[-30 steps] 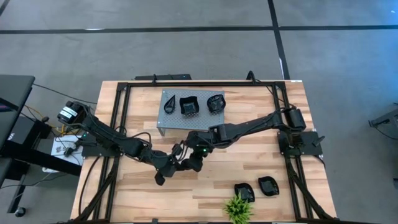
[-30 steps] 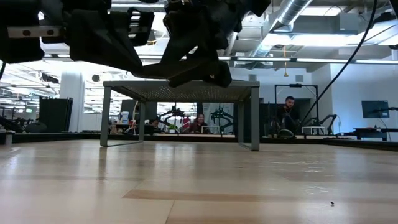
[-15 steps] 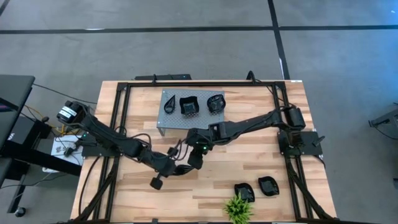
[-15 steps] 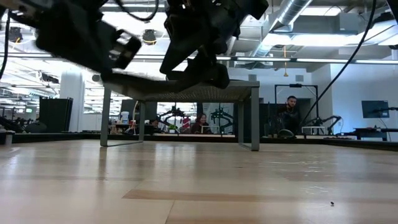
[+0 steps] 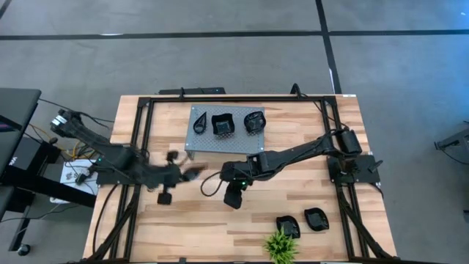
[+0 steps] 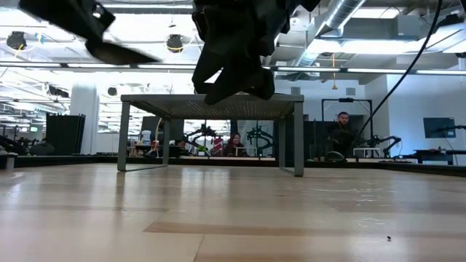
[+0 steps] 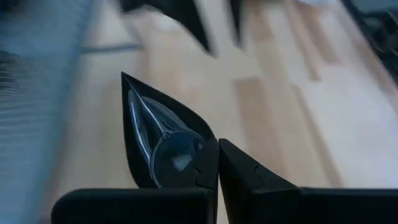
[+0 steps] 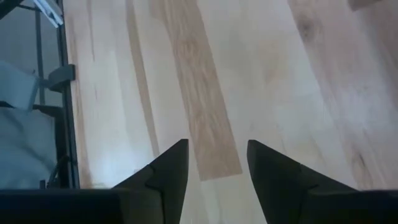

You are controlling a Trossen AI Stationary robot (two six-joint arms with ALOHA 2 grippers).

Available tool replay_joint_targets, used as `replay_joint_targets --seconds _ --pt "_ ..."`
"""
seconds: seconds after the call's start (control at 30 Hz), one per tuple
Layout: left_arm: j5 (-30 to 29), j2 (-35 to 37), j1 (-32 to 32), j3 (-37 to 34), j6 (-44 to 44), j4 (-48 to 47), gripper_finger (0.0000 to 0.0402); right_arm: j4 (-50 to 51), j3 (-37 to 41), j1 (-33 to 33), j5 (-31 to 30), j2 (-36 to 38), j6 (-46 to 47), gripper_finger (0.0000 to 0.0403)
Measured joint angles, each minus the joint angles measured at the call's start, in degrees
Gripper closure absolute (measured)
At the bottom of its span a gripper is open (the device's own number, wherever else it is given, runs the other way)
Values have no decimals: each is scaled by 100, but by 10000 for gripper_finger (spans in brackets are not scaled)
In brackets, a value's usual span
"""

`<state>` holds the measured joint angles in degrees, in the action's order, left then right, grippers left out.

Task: Pick & Place Mini shaped plates
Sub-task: Stack the black drop-shaped plate on top of the black drop-shaped plate on the shelf

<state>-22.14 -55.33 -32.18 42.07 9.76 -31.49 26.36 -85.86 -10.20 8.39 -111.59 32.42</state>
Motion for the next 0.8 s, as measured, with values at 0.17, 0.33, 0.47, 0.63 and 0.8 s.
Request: replay_joint_targets --seconds 0.17,0.33,0.47,0.63,0.8 --pt "-1967 567 192 334 -637 -143 394 -7 0 -35 -109 0 -2 248" --pt "-2764 693 1236 425 -662 -96 394 -25 0 -30 -153 0 -51 250" --pt "-2428 482 2243 223 -334 143 394 -39 0 -67 -476 -17 -459 250" --pt "-1842 28 3055 146 -422 581 394 -58 0 -72 -591 -22 -546 249" --pt "-1072 -496 3406 143 -484 1363 394 -263 0 -78 -694 -22 -786 250"
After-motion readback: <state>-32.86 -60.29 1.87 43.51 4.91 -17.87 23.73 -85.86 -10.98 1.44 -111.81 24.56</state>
